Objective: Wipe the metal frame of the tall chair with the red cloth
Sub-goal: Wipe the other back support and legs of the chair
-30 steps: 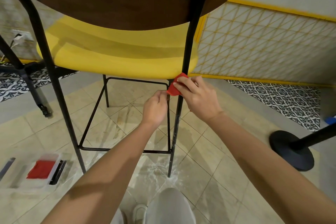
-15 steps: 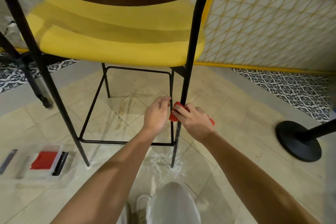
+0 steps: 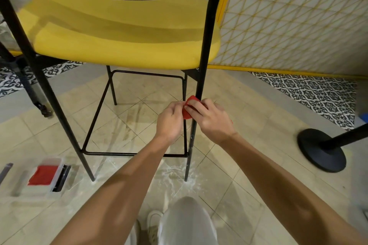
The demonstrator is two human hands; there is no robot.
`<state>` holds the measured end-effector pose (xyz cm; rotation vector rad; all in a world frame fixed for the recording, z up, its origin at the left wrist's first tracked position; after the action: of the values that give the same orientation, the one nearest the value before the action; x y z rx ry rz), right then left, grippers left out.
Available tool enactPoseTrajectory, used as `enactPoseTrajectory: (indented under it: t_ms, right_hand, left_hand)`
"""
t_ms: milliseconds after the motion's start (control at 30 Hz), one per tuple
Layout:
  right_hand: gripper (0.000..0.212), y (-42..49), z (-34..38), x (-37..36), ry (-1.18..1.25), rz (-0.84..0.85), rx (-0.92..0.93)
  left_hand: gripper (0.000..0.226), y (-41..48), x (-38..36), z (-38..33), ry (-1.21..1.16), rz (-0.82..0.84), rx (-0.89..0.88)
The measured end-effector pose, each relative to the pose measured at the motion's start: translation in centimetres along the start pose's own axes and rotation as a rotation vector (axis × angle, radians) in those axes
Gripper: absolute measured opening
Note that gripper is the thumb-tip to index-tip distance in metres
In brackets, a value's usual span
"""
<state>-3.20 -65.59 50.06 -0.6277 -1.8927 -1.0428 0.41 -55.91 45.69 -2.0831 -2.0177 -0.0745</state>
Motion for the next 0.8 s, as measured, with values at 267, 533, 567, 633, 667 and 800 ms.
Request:
enactPoseTrajectory:
  t_ms: [267,533,567,633,667,800]
  right_hand:
    - [0.034,-0.9,0.3,-1.2,0.035,0.049,0.048]
    - [0.034,-1.3,-0.4,-0.3,0.171,0.018,-0.002]
    - [0.035,-1.1,-0.8,0.5,0.202,-0.016,-0.039]
    - [0.032,-0.6,-2.1,2.7,0.279,-0.106,-0.137]
    - [0.031,-0.3,-2.8,3.9,0.319,-0.161,-0.191]
    - [0.031,0.8,-5.9,8.3,0.444,-0.396,-0.426]
  left_hand:
    - [0.036,-0.1,-0.1,0.3,-0.027,0.008,0.023]
    - [0.029,-0.3,0.1,-1.4,-0.021,-0.018,-0.014]
    - [0.028,-0.3,0.2,-1.7,-0.019,-0.026,-0.02]
    - [0.026,-0.3,0.4,-2.6,-0.02,-0.033,-0.037]
    - [0.025,-0.4,0.4,-2.9,-0.02,-0.032,-0.048]
    - [0.025,-0.8,0.4,-4.5,-0.046,-0.032,-0.092]
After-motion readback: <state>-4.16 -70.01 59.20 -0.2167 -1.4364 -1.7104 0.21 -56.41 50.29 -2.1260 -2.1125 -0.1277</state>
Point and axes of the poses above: each hand's wrist, its own y-axis towards the middle knuckle, its own x-axis out of the back of the hand, z = x × y, the point moved 8 cm from there along y, towards the middle knuckle, and after that the axes turned 2 degrees about -x, right-handed, at the moved point
